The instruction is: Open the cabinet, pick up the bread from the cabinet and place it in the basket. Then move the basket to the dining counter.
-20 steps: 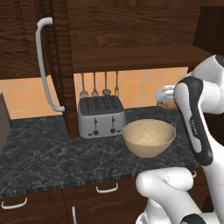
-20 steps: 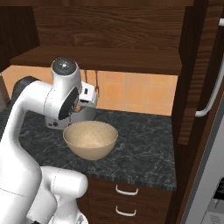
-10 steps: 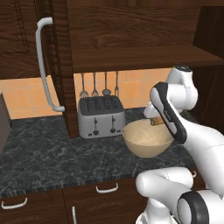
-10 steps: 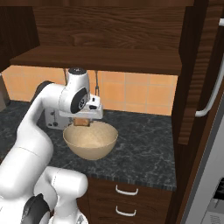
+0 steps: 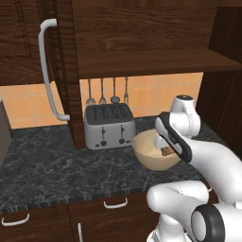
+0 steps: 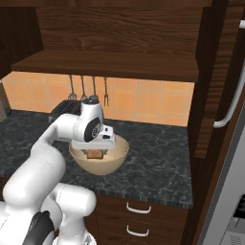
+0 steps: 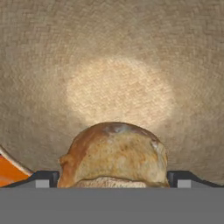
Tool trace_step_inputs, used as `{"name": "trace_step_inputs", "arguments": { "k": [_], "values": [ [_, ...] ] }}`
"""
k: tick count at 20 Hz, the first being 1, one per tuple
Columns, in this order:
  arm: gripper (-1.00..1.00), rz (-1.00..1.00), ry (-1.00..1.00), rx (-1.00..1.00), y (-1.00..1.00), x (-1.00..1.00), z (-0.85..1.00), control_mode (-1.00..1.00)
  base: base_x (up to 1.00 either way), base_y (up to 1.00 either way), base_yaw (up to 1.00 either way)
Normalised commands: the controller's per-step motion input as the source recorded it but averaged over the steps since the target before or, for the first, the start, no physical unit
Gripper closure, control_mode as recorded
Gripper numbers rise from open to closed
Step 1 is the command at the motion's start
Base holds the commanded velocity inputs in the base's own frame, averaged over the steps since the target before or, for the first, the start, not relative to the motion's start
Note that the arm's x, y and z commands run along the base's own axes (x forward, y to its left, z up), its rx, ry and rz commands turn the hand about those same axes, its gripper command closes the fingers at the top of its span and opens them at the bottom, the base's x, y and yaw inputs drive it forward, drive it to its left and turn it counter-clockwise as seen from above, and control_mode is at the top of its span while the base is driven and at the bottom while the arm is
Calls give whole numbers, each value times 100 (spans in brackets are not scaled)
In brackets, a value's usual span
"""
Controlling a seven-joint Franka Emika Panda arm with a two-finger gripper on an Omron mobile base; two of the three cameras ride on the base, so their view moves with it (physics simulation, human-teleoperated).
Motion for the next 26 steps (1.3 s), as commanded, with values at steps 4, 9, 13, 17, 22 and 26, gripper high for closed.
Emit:
{"name": "trace_step_inputs", "arguments": {
  "k": [4, 9, 13, 17, 22, 26],
  "values": [
    [100, 0, 5, 4, 0, 37, -36, -100, 0, 0, 0],
    [100, 0, 6, 4, 0, 54, -27, -100, 0, 0, 0],
    [100, 0, 2, 3, 0, 61, -39, -100, 0, 0, 0],
    [-100, -1, 0, 0, 0, 22, -10, -100, 0, 0, 0],
    [-100, -8, -3, 0, 0, 0, 0, -100, 0, 0, 0],
    [-100, -9, -2, 0, 0, 0, 0, -100, 0, 0, 0]
  ]
}}
